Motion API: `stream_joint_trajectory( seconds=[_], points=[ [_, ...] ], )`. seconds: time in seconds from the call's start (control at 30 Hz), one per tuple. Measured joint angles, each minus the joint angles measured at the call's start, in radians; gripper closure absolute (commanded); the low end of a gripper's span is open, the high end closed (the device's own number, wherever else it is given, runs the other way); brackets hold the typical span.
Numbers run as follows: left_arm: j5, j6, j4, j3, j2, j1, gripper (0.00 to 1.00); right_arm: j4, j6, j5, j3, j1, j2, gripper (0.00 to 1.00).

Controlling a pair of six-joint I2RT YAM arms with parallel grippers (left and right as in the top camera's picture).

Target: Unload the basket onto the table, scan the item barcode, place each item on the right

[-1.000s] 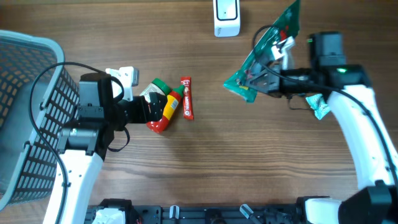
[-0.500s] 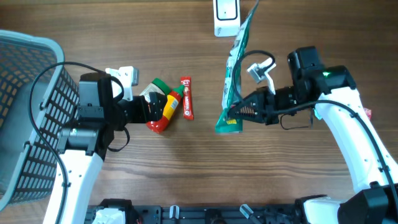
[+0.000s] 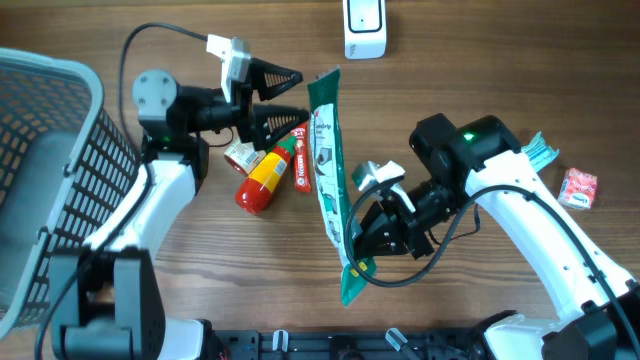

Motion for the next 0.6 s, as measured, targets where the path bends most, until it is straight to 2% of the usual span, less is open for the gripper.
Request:
stream_joint_trajectory(
  seconds=[0.13, 0.27, 0.33, 0.37, 0.4, 0.43, 0.5, 0.53, 0.57, 0.6],
  points=[
    [0.132, -0.169, 0.109, 0.000, 0.013, 0.000, 0.00, 0.000, 0.000, 0.000, 0.000, 0.000, 0.000, 0.96],
    [0.163, -0.244, 0.111, 0.000, 0.013, -0.030, 0.01, -0.001, 0.000, 0.000, 0.000, 0.000, 0.000, 0.96],
    [0.168, -0.309, 0.177, 0.000, 0.010, -0.092, 0.04, 0.000, 0.000, 0.000, 0.000, 0.000, 0.000, 0.96],
    [0.163, -0.350, 0.253, -0.001, 0.012, -0.099, 0.10, 0.003, 0.000, 0.000, 0.000, 0.000, 0.000, 0.96],
    [0.158, -0.386, 0.323, -0.002, 0.008, -0.099, 0.25, 0.003, 0.000, 0.000, 0.000, 0.000, 0.000, 0.96],
    [0.145, -0.439, 0.384, -0.001, 0.005, -0.099, 0.47, 0.003, 0.000, 0.000, 0.000, 0.000, 0.000, 0.96],
    [0.128, -0.501, 0.401, -0.001, 0.005, -0.099, 0.59, 0.009, 0.000, 0.000, 0.000, 0.000, 0.000, 0.96],
    [0.128, -0.515, 0.402, -0.001, 0.005, -0.099, 0.70, 0.010, 0.000, 0.000, 0.000, 0.000, 0.000, 0.96],
    [0.127, -0.534, 0.401, -0.001, 0.005, -0.099, 0.91, 0.013, 0.000, 0.000, 0.000, 0.000, 0.000, 0.96],
    [0.125, -0.542, 0.404, -0.001, 0.005, -0.099, 0.96, 0.014, 0.000, 0.000, 0.000, 0.000, 0.000, 0.96]
  ],
)
